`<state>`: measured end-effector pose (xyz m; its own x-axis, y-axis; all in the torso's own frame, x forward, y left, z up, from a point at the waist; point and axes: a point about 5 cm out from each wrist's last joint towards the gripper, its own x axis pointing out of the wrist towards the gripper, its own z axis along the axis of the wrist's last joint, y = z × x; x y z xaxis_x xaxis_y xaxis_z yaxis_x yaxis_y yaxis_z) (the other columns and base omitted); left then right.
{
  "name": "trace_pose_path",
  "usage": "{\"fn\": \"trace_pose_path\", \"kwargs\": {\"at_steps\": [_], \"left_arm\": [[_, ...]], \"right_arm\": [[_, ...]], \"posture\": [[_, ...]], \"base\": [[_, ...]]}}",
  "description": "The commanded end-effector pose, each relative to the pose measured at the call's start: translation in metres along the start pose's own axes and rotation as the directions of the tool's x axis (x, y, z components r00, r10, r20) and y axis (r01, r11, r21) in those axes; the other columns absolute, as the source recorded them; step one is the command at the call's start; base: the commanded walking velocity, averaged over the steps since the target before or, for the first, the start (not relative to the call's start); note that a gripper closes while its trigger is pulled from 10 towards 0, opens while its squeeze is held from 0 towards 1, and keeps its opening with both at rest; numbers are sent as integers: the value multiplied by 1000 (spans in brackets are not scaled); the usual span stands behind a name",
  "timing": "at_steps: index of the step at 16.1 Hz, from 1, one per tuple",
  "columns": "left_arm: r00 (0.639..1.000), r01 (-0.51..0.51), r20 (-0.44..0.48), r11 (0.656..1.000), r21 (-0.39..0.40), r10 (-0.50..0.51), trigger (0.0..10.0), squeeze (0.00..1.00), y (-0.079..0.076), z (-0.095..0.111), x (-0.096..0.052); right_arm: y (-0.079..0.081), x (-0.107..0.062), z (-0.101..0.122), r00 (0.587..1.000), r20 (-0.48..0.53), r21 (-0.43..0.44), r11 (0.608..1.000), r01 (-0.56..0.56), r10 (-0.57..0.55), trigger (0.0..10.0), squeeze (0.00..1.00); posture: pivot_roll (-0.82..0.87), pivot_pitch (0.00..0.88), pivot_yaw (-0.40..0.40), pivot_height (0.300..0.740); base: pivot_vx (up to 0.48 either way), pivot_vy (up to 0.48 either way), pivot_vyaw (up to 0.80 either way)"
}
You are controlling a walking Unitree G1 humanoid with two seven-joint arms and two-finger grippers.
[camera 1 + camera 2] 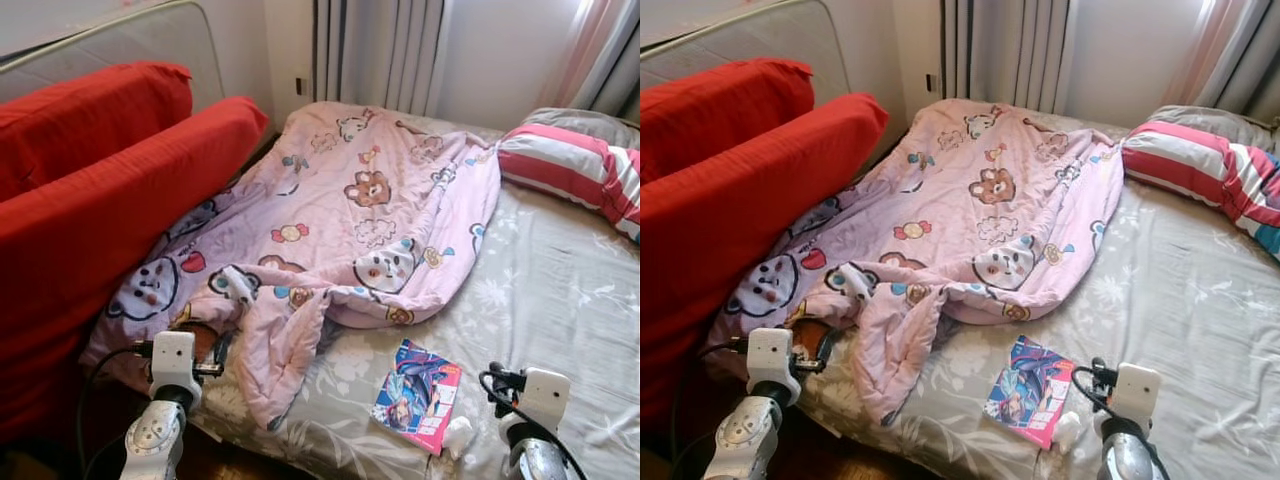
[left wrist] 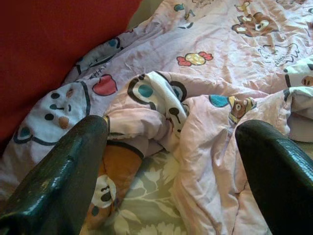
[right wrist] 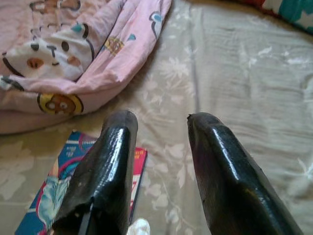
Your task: Clean up the room
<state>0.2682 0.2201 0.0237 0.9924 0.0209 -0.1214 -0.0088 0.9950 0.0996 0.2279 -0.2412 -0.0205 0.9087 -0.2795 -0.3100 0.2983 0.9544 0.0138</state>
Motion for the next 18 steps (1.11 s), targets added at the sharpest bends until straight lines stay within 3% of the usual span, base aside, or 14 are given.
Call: {"fn": "trace_pose_path", "kwargs": {"at_steps": [1, 18], "left_arm": [[1000, 0, 3, 1000, 8, 0, 10000, 0, 0, 2, 1], [998, 54, -41, 999, -2, -54, 10000, 0, -15, -2, 2]], "right_arm": [[-1, 1, 0, 1000, -3, 2, 1000, 5, -5, 10000, 0], [10, -1, -5, 998, -27, 3, 998, -56, 56, 10000, 0]], "posture": [[69, 80, -7, 655], [70, 88, -7, 650]], "base": [[0, 0, 0], [0, 0, 0]]}}
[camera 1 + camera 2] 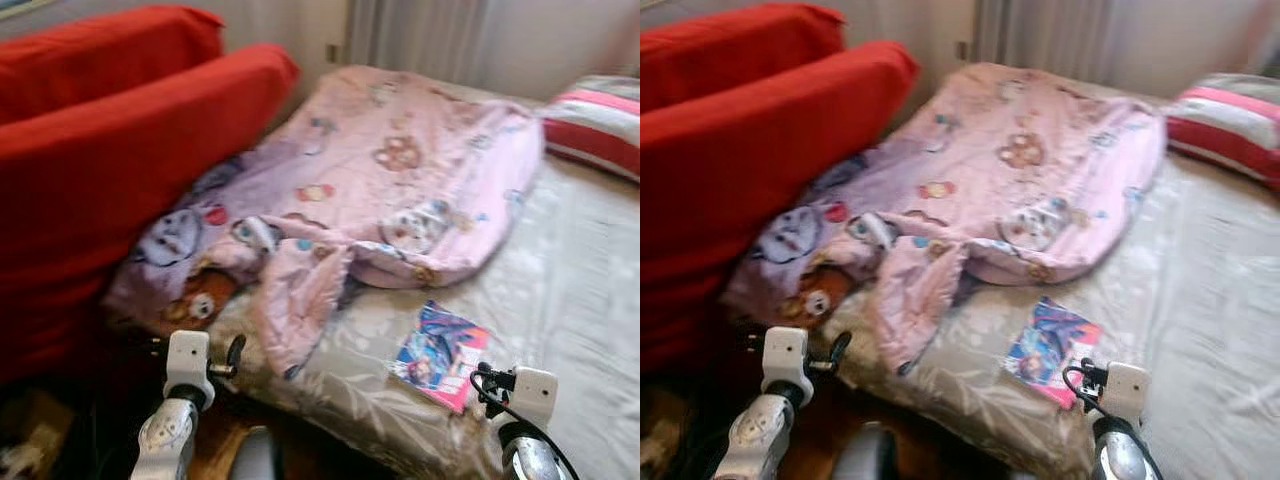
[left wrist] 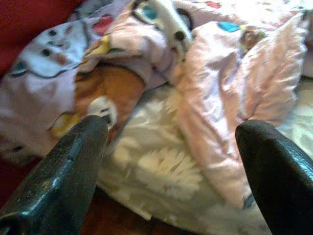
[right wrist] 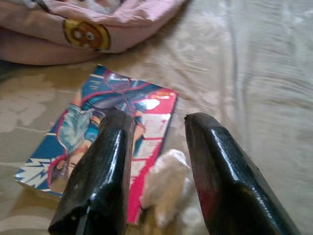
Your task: Clean up the room
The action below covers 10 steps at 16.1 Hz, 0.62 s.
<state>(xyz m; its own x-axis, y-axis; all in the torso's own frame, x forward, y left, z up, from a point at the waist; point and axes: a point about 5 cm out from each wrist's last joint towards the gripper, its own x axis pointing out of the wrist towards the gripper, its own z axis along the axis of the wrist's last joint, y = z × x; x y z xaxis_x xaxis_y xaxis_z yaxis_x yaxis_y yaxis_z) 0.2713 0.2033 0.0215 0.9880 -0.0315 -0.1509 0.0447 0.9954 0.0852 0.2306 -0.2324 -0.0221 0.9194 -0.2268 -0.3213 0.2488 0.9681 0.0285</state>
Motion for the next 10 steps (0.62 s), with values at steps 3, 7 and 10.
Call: {"fn": "trace_pose_path", "kwargs": {"at_steps": [3, 7, 10], "left_arm": [[1000, 5, -18, 1000, 5, -5, 10000, 0, 1, -1, 0], [1000, 6, -20, 1000, 7, -6, 10000, 0, 2, -1, 1], [1000, 3, -20, 1000, 7, -3, 10000, 0, 3, 0, 1]], "right_arm": [[2, -1, -4, 1000, -20, 4, 1000, -3, 3, 10000, 0], [1, -1, -4, 999, -28, 4, 1000, 16, -16, 10000, 0], [-1, -1, -6, 998, -45, 32, 999, 40, -39, 10000, 0]], "posture": [[68, 87, -6, 650], [71, 85, -7, 650], [74, 86, -8, 650]], "base": [[82, 0, 0], [337, 0, 0], [382, 0, 0]]}}
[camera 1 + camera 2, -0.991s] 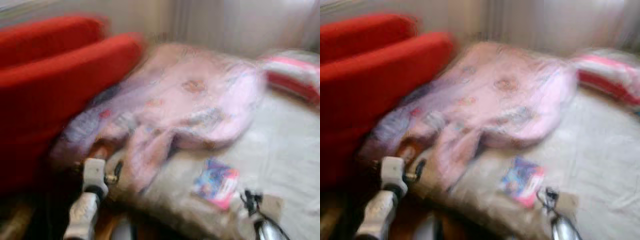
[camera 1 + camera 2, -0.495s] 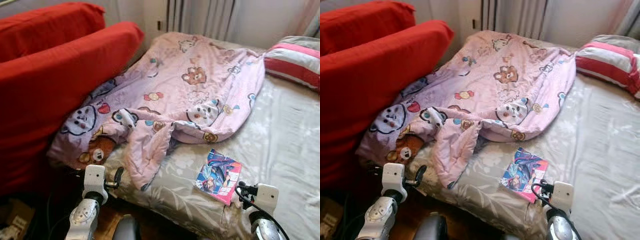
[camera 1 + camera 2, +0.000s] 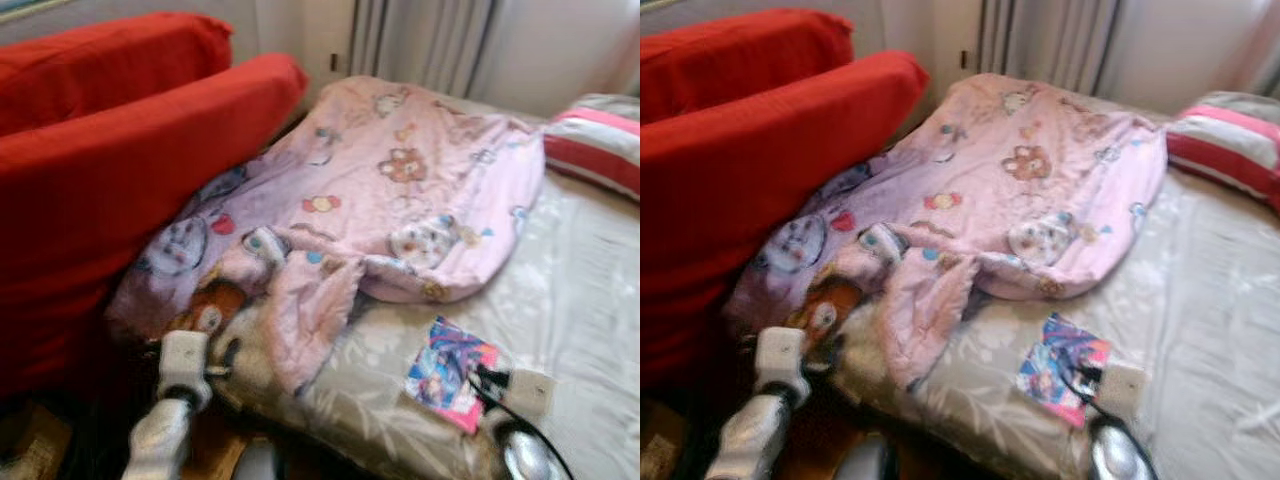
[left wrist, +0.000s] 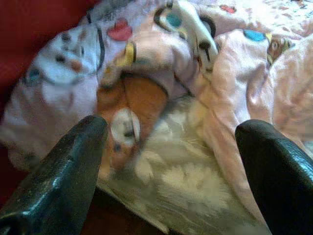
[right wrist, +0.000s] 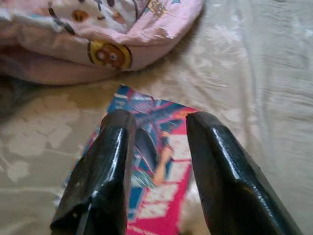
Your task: Clean up the room
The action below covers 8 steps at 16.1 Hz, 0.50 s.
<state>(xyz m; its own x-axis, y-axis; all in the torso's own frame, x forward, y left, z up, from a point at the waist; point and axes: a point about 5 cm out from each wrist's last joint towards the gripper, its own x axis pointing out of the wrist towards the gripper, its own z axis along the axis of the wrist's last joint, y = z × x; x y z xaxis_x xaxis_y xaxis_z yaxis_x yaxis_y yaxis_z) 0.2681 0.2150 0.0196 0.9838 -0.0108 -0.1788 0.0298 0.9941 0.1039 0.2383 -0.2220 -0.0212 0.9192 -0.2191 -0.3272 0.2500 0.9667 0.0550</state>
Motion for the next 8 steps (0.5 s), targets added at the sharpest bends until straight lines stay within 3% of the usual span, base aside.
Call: {"fn": "trace_pose_path", "kwargs": {"at_steps": [1, 5, 8], "left_arm": [[1000, 21, 11, 1000, -13, -21, 10000, 0, -9, 4, 3], [1000, 22, 17, 1000, -14, -22, 10000, 0, -9, 4, 2], [999, 41, 25, 999, -12, -41, 10000, 0, -10, 6, 2]], "right_arm": [[-12, -5, -7, 999, -30, 5, 999, 41, -41, 10000, 0], [-13, -5, -7, 998, -26, 4, 999, 50, -50, 10000, 0], [-15, -4, -8, 996, -56, 62, 996, 67, -63, 10000, 0]], "posture": [[75, 88, -9, 650], [77, 93, -8, 650], [75, 113, -1, 650]], "base": [[386, 0, -650], [382, 0, 0], [0, 0, 0]]}}
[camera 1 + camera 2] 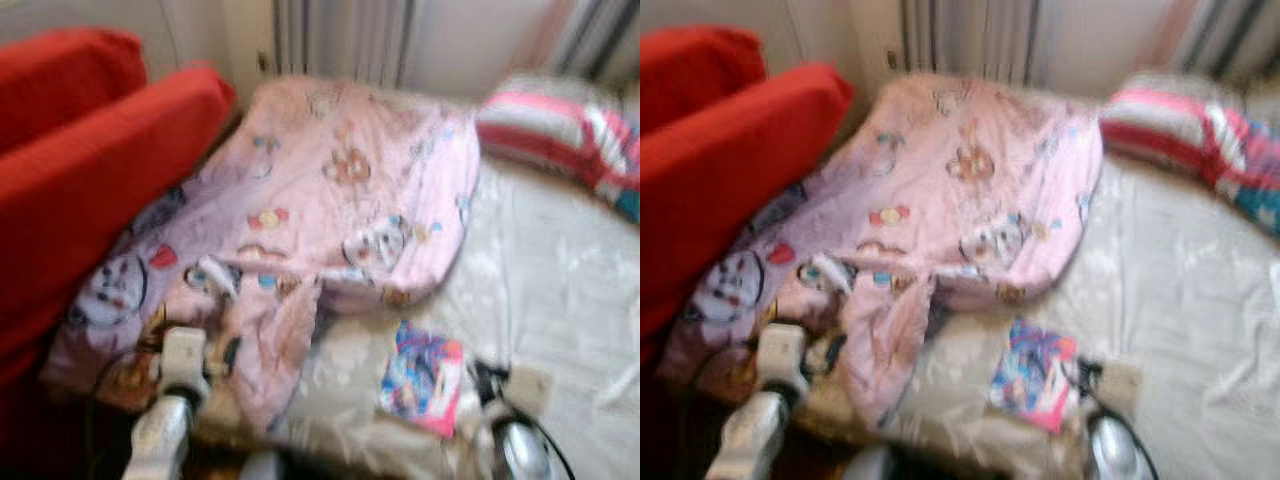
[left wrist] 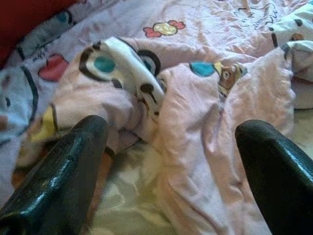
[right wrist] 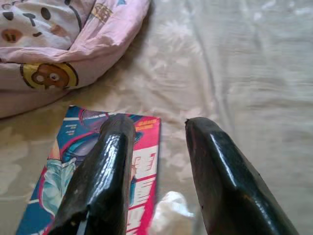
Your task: Clean up the room
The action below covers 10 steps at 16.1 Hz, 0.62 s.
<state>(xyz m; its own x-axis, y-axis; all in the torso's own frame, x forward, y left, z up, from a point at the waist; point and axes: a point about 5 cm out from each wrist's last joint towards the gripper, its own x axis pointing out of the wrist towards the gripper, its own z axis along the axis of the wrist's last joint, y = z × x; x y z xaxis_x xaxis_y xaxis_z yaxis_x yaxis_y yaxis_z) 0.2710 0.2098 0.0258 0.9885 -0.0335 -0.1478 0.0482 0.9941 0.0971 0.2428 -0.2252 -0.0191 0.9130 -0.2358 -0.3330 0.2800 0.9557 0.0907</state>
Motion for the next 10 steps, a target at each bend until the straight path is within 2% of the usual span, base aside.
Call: {"fn": "trace_pose_path", "kwargs": {"at_steps": [1, 2, 6, 10], "left_arm": [[1000, 26, -2, 1000, -15, -26, 10000, 0, -6, 1, 0], [999, 39, 2, 999, -12, -39, 10000, 0, -7, 3, 2], [995, 91, 40, 996, 15, -91, 10000, 0, -9, 22, 19], [988, 117, 95, 992, 47, -121, 10000, 0, -4, 45, 28]], "right_arm": [[-13, -6, -11, 998, -53, 23, 999, 43, -42, 10000, 325], [-11, -5, -11, 997, -63, 30, 999, 35, -33, 10000, 1000], [-8, 7, -2, 994, -112, 56, 998, 24, -18, 10000, 1000], [4, 14, 4, 992, -120, 49, 999, -19, 24, 10000, 1000]], "posture": [[78, 125, 2, 650], [81, 126, 4, 650], [93, 155, 29, 650], [139, 221, 65, 650]], "base": [[0, 0, 0], [0, 0, 0], [0, 0, 0], [0, 0, 0]]}}
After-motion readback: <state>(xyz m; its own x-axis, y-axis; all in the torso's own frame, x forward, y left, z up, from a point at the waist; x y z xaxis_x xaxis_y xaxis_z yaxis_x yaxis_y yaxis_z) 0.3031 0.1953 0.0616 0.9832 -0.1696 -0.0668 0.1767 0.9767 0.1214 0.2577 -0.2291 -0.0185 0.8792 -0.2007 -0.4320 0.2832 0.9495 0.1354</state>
